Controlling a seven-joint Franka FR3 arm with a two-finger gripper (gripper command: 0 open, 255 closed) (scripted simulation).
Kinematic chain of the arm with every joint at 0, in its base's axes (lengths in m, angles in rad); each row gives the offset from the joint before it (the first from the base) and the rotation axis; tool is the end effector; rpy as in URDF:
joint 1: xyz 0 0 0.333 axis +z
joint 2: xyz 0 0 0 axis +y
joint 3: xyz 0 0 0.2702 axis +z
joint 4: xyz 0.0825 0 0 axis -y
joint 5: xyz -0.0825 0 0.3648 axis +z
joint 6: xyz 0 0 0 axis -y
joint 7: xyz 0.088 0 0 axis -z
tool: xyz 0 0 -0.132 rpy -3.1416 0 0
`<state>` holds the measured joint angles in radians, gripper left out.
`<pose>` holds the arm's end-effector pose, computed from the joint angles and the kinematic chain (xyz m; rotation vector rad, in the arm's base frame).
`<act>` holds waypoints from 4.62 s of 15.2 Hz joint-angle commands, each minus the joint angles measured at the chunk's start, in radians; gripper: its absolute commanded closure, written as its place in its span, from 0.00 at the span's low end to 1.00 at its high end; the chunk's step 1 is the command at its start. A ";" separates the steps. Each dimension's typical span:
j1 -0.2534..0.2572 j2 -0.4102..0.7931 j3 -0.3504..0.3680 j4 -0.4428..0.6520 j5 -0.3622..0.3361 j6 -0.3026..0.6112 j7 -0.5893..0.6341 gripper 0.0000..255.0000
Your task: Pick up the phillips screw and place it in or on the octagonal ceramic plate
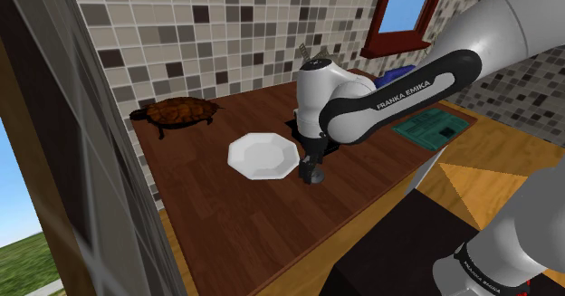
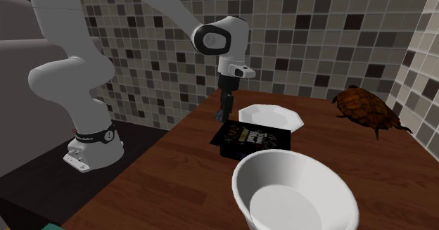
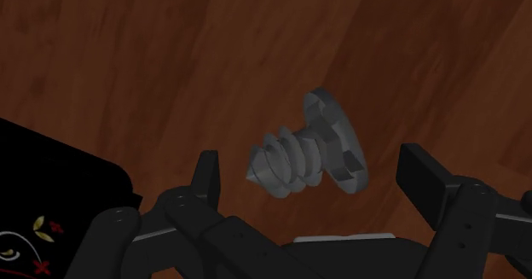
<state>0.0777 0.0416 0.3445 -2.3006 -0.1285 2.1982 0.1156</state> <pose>0.4416 0.1916 0.2625 2.9607 0.5850 -0.1713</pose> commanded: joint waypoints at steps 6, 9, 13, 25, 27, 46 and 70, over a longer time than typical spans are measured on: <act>0.000 0.000 0.000 0.000 0.000 0.000 0.000 1.00; 0.000 0.000 0.000 0.000 0.000 0.000 0.000 1.00; 0.000 -0.018 0.001 0.009 0.010 -0.026 -0.009 1.00; -0.001 -0.111 -0.002 0.082 0.054 -0.183 -0.051 1.00; -0.001 -0.123 -0.002 0.097 0.059 -0.209 -0.057 1.00; 0.092 0.464 -0.009 0.838 -0.120 -0.406 0.045 0.00; 0.029 0.382 -0.015 0.550 0.054 -0.126 0.284 1.00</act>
<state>0.1071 0.4234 0.3294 -1.7502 -0.0747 2.0724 0.3996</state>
